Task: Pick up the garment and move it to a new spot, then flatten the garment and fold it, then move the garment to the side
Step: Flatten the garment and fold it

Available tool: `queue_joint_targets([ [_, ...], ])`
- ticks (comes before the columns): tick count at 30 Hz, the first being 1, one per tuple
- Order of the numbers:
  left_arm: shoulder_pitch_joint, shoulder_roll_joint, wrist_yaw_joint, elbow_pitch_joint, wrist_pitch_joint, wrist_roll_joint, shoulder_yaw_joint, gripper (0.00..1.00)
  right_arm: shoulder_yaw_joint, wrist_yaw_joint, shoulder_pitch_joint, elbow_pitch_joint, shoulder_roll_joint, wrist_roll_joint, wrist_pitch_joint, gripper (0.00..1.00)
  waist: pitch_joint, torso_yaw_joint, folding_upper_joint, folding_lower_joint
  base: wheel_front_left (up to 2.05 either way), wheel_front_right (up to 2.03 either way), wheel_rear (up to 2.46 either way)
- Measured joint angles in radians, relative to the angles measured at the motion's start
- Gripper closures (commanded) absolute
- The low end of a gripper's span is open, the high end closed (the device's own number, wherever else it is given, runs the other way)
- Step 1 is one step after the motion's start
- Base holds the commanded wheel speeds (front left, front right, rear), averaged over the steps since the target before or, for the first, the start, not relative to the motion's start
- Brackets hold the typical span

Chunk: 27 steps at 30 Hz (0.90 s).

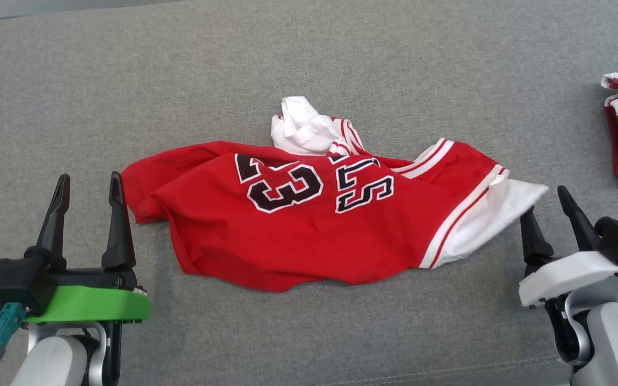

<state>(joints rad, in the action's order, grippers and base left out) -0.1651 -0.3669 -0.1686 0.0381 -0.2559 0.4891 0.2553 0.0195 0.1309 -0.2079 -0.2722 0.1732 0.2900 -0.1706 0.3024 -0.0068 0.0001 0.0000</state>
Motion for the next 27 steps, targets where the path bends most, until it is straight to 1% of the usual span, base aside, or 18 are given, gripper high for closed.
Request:
queue_joint_targets([
  [4,0.022,-0.003,-0.008,0.008,0.000,0.000,-0.007,0.00,0.037,0.000,0.050,0.058,-0.006,-0.009,-0.014,0.00,-0.016,-0.006,0.0000,0.0000,0.00,0.00,0.00],
  [8,0.047,-0.006,-0.018,0.019,-0.001,0.002,-0.016,0.00,0.066,0.000,0.083,0.152,-0.018,-0.035,-0.016,0.00,-0.031,-0.019,0.0000,0.0000,0.00,0.00,0.00],
  [11,0.063,-0.007,-0.025,0.023,0.000,0.003,-0.017,0.00,0.067,0.000,0.085,0.226,-0.034,-0.054,0.001,0.00,-0.046,-0.028,0.0000,0.0000,0.00,0.00,0.00],
  [12,0.063,-0.007,-0.025,0.023,0.000,0.003,-0.017,0.00,0.067,0.000,0.085,0.226,-0.034,-0.054,0.001,0.00,-0.046,-0.028,0.0000,0.0000,0.00,0.00,0.00],
  [17,0.080,-0.007,-0.032,0.033,0.003,0.003,-0.009,0.00,0.043,0.000,0.085,0.325,-0.046,-0.075,0.026,0.00,-0.071,-0.038,-0.0001,0.0000,0.00,0.00,0.00],
  [21,0.100,-0.005,-0.034,0.043,0.004,0.003,0.002,0.00,0.027,0.000,0.093,0.366,-0.053,-0.081,0.046,0.00,-0.089,-0.039,-0.0001,0.0000,0.00,0.00,0.00],
  [27,0.111,-0.002,-0.034,0.045,0.006,0.004,0.015,0.00,0.027,0.000,0.104,0.382,-0.057,-0.082,0.056,0.00,-0.091,-0.028,-0.0001,0.0000,0.00,0.00,0.00],
])
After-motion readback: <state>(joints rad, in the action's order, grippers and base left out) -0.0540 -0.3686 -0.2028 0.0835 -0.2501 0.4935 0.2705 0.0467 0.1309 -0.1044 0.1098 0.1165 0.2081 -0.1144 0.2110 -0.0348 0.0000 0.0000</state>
